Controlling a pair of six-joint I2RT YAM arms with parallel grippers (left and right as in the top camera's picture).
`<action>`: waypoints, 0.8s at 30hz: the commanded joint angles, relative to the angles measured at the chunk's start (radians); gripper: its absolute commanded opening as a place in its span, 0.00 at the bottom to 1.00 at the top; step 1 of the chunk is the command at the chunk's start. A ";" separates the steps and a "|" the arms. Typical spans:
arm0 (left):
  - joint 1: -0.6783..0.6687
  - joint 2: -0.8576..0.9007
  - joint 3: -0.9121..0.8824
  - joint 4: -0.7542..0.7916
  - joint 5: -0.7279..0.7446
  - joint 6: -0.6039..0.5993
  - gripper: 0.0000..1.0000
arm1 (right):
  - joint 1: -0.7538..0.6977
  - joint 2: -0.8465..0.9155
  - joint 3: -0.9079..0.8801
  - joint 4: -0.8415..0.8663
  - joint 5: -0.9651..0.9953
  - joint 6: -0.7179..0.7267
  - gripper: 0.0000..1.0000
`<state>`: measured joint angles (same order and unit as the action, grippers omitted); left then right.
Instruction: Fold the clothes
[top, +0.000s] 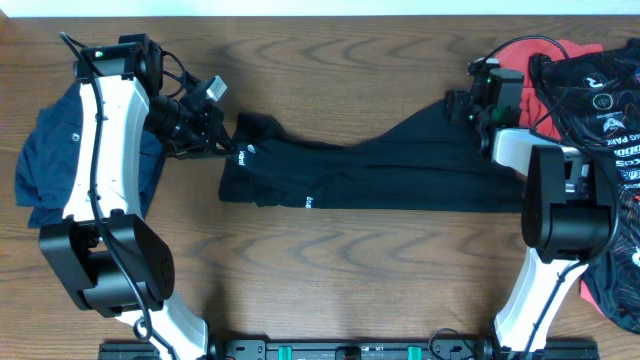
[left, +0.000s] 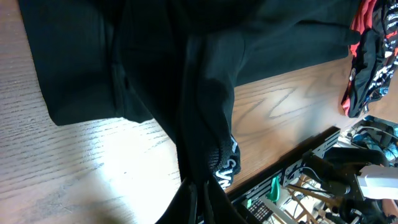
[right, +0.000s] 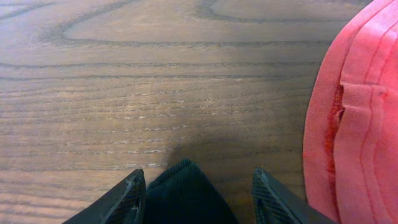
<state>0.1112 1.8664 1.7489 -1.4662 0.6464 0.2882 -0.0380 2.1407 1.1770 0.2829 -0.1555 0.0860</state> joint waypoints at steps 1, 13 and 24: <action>0.007 -0.009 -0.004 -0.005 -0.008 0.001 0.06 | 0.023 0.019 0.006 0.018 0.017 -0.012 0.52; 0.007 -0.009 -0.004 -0.006 -0.008 0.001 0.06 | 0.052 0.066 0.007 0.032 0.078 -0.004 0.46; 0.007 -0.009 -0.004 -0.003 -0.008 0.001 0.06 | 0.048 0.037 0.008 0.006 0.176 0.042 0.01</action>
<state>0.1112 1.8664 1.7489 -1.4658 0.6468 0.2882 0.0051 2.1792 1.1820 0.3149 -0.0586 0.1116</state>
